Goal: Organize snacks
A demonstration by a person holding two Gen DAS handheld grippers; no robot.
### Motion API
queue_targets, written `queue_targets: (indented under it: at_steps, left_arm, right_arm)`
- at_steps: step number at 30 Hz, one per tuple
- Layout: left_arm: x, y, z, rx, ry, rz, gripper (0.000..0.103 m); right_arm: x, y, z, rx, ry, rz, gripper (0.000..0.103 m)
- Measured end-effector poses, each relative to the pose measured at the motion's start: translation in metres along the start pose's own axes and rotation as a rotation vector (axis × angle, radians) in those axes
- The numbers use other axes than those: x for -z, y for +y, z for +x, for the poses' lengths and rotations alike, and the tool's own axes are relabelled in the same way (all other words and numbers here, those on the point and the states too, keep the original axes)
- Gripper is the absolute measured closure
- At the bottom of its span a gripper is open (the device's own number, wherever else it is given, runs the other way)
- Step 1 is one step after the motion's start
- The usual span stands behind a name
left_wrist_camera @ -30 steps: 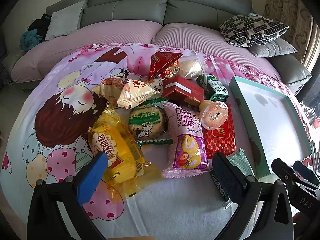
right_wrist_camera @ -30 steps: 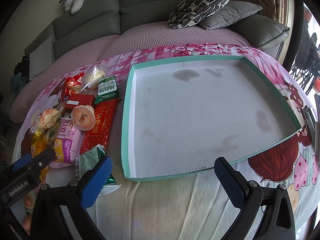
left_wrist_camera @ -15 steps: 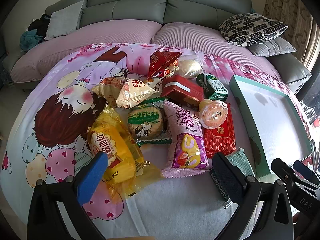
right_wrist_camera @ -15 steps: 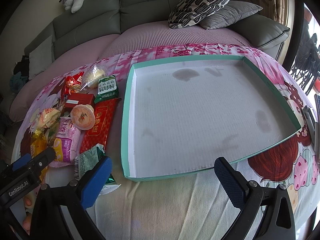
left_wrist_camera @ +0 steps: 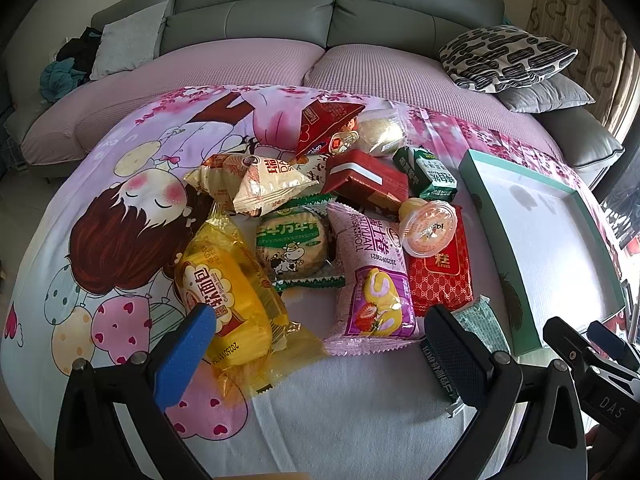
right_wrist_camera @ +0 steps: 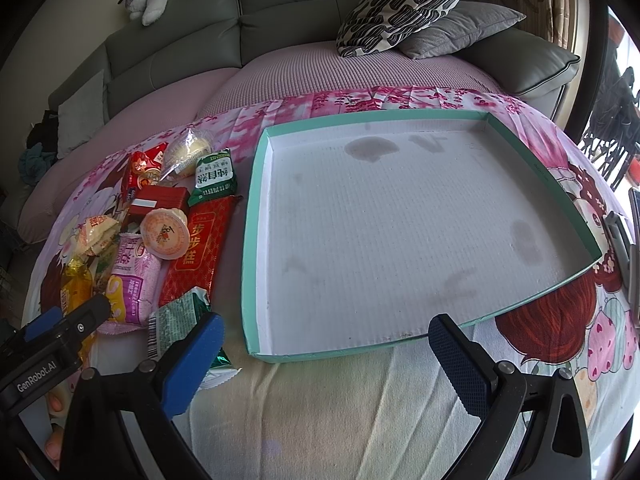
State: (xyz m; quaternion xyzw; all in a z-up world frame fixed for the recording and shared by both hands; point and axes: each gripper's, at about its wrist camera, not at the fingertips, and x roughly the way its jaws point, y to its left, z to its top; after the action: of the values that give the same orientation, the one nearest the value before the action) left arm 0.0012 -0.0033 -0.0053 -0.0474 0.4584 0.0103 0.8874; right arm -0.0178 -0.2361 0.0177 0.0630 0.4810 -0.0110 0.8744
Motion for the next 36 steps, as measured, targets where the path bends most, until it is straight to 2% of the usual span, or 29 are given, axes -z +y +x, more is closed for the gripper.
queue_targets:
  at_steps: [18,26,32,36]
  left_arm:
    - [-0.002,0.004,-0.003,-0.005,-0.012,-0.018,0.0]
    - [-0.009,0.027,-0.024,-0.03,-0.11,-0.1,0.0]
    - [-0.012,0.043,-0.025,-0.032,-0.1,-0.152,0.0]
    - [-0.012,0.052,-0.022,-0.065,-0.088,-0.175,0.0]
  right_arm:
    - [-0.003,0.002,-0.001,0.001,0.0,-0.001,0.0]
    - [0.001,0.022,-0.01,-0.097,-0.035,-0.077,0.0]
    - [0.006,0.055,-0.017,-0.156,-0.05,-0.173,0.0]
    - [0.009,0.078,-0.013,-0.184,-0.046,-0.215,0.0]
